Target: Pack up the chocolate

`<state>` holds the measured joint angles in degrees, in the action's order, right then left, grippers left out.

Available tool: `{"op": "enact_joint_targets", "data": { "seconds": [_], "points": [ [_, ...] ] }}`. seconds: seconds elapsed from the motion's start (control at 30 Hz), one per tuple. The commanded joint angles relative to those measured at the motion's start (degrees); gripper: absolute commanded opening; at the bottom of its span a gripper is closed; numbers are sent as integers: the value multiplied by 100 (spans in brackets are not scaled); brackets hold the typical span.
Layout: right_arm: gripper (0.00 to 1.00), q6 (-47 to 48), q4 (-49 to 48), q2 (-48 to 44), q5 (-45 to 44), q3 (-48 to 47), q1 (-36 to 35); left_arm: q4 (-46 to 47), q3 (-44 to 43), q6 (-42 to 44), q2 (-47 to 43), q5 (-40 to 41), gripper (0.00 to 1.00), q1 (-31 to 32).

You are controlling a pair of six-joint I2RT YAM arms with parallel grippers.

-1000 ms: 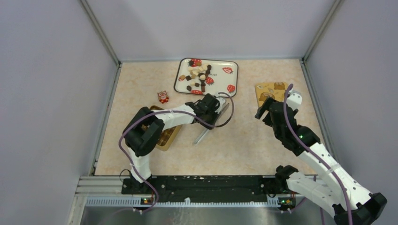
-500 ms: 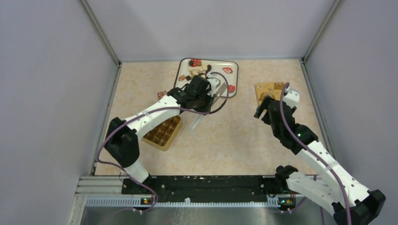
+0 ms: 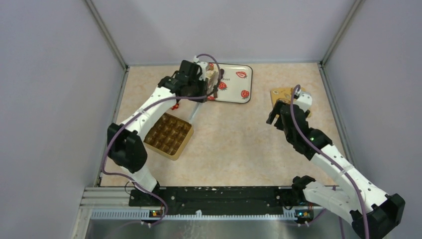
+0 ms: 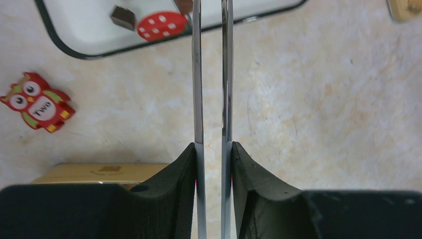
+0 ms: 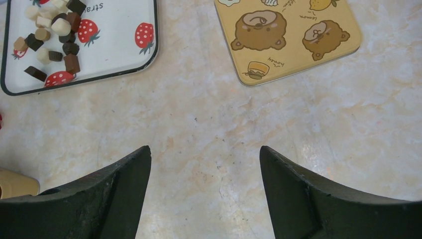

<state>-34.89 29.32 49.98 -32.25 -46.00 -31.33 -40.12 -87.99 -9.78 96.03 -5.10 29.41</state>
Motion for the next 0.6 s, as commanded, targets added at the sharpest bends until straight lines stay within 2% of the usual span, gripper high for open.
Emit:
{"op": "enact_joint_targets", "data": {
  "seconds": [0.0, 0.23, 0.57],
  "points": [
    [78, 94, -296, 46, 85, -299, 17, 280, -617, -187, 305, -149, 33, -187],
    [78, 44, -258, 37, 60, -258, 19, -147, -1447, -206, 1143, 53, 35, -199],
    [78, 29, -223, -91, 11, -101, 16, -112, -1548, -547, 1547, 378, 38, -203]
  ]
}}
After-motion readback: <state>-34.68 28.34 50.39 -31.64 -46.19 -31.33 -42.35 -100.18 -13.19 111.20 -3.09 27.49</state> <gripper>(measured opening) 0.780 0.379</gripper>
